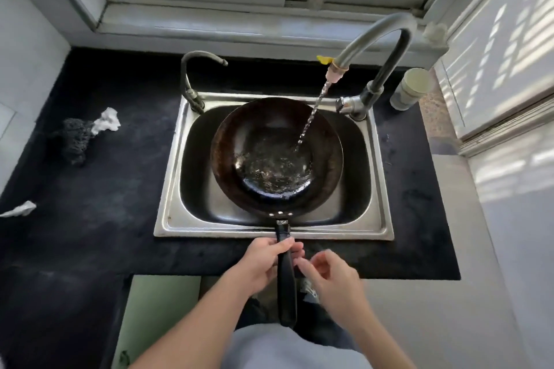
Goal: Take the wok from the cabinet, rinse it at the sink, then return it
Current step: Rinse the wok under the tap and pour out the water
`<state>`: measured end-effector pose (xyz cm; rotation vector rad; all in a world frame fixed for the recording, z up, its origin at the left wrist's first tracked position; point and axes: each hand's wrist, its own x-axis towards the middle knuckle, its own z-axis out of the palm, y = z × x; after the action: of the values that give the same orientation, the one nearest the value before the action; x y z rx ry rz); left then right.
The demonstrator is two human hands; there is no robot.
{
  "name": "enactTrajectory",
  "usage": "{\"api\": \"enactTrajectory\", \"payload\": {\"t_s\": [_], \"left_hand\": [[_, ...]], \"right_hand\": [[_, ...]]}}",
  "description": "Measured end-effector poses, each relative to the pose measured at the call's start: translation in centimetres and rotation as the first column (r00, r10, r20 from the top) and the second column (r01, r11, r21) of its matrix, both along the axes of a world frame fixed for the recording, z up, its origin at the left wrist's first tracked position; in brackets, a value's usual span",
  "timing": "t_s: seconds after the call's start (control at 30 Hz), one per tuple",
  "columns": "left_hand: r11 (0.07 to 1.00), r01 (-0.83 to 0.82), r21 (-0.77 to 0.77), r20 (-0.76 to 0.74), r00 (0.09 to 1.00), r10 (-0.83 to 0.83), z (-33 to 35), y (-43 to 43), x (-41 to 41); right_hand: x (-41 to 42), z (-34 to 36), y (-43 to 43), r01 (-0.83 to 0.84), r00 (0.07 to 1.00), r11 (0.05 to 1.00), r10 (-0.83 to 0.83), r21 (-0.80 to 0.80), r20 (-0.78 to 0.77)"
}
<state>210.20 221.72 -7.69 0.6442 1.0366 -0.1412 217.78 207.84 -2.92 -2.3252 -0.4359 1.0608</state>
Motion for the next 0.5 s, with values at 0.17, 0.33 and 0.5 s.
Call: {"api": "enactTrajectory", "payload": {"t_s": [0.17, 0.33, 0.5], "left_hand": [[0.999, 0.017, -0.039, 0.030, 0.999, -0.016, -0.7, 0.4, -0.3], [0.993, 0.104, -0.050, 0.019, 0.994, -0.104, -0.6, 0.6, -0.5], [0.989, 0.145, -0.026, 0.025, 0.989, -0.144, -0.9, 1.0, -0.8]], "right_hand": [[-3.4, -2.2, 1.6, 0.027, 0.984, 0.998, -0.038, -0.063, -0.175], [-3.6, -3.0, 3.7, 0.284, 0.855, 0.958, -0.240, 0.027, -0.460], [-5.2, -3.2, 4.2, 0.425, 0.799, 0.900, -0.321, 0.100, -0.509]]}}
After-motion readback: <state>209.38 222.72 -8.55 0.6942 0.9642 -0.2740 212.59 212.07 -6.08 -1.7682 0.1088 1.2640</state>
